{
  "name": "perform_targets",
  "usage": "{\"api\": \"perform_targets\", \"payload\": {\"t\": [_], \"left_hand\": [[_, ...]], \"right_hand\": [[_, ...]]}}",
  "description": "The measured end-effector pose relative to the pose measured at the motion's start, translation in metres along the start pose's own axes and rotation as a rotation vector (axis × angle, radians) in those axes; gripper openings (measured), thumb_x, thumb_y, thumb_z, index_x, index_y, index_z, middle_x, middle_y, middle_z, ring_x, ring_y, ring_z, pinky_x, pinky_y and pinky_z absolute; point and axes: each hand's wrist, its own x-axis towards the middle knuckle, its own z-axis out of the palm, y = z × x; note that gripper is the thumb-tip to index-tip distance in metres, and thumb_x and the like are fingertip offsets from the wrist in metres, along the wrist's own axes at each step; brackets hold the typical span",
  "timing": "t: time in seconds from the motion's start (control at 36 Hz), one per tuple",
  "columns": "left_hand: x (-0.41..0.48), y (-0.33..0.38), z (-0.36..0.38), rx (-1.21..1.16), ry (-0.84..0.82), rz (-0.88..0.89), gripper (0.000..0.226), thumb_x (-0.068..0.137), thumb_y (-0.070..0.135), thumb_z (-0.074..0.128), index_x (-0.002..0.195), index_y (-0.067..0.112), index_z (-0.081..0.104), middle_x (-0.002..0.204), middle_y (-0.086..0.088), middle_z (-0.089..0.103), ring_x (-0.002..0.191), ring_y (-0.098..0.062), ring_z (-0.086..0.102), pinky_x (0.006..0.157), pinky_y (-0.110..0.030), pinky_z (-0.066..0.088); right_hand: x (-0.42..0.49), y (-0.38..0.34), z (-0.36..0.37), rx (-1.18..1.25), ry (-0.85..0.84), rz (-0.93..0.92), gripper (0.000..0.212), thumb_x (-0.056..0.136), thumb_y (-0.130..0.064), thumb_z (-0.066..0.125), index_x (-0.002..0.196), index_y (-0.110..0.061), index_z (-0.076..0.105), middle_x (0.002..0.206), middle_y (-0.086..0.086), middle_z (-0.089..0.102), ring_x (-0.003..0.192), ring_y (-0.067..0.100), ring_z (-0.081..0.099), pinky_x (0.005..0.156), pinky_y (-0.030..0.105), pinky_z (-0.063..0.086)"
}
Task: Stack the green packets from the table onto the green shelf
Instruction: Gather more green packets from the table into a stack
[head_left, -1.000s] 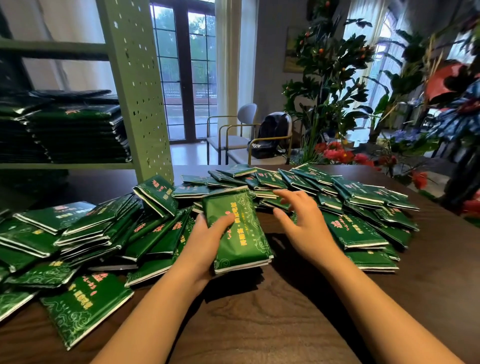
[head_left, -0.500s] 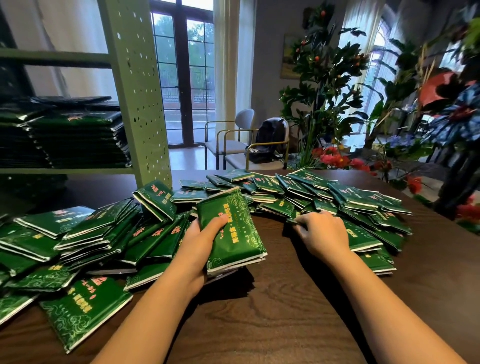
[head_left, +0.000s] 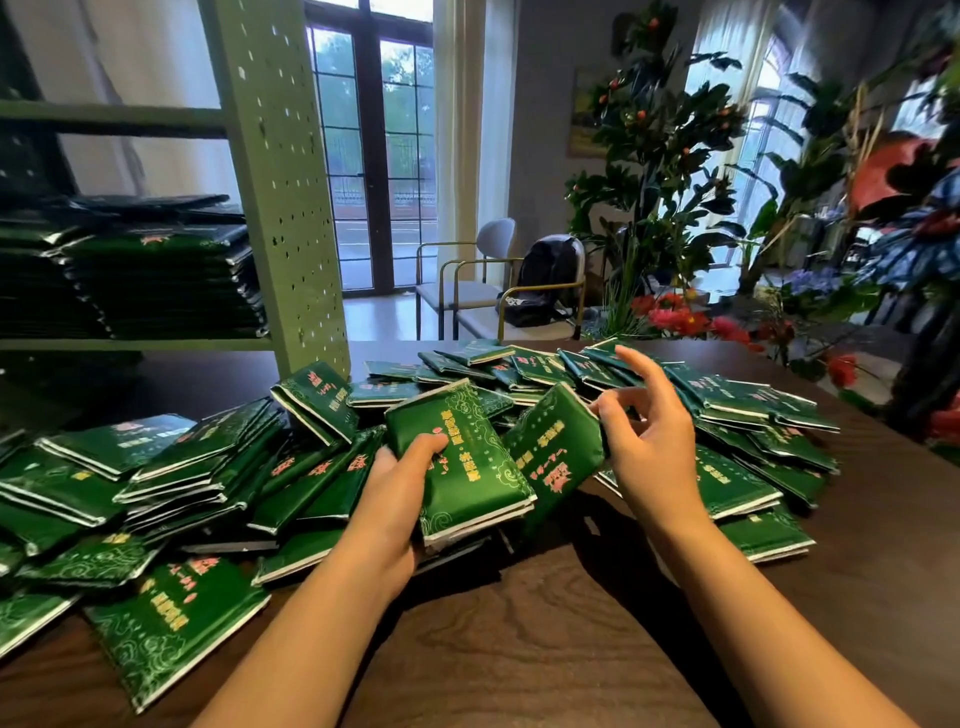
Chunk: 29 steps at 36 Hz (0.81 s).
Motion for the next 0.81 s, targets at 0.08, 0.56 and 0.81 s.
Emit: {"api": "perform_targets", "payload": {"t": [0.08, 0.56, 0.81], "left_hand": [[-0.001, 0.000, 0.000, 0.008, 0.011, -0.022, 0.069, 0.076, 0.036, 0.072, 0.136, 0.013, 0.048, 0.119, -0.010, 0.067, 0.109, -0.029, 0.064, 0.097, -0.045, 0.049], [0.000, -0.002, 0.001, 0.061, -0.002, -0.025, 0.032, 0.088, 0.020, 0.064, 0.117, 0.011, 0.055, 0.109, -0.016, 0.069, 0.096, -0.032, 0.068, 0.088, -0.045, 0.054], [-0.003, 0.001, 0.001, -0.002, 0.001, -0.007, 0.054, 0.077, 0.029, 0.073, 0.125, 0.015, 0.053, 0.117, -0.013, 0.067, 0.108, -0.033, 0.064, 0.101, -0.054, 0.046]], "right_hand": [[0.002, 0.003, 0.002, 0.021, -0.032, 0.057, 0.035, 0.091, -0.004, 0.056, 0.117, -0.027, 0.060, 0.084, -0.008, 0.063, 0.074, 0.000, 0.057, 0.067, 0.019, 0.046], [0.000, 0.007, -0.003, 0.059, -0.604, 0.543, 0.072, 0.084, -0.006, 0.066, 0.144, -0.030, 0.034, 0.107, 0.012, 0.059, 0.109, 0.020, 0.054, 0.082, 0.034, 0.050], [0.009, 0.006, -0.012, 0.207, -0.382, 0.559, 0.075, 0.081, 0.009, 0.054, 0.138, -0.037, 0.037, 0.106, 0.013, 0.054, 0.067, 0.025, 0.046, 0.049, 0.030, 0.035]]}}
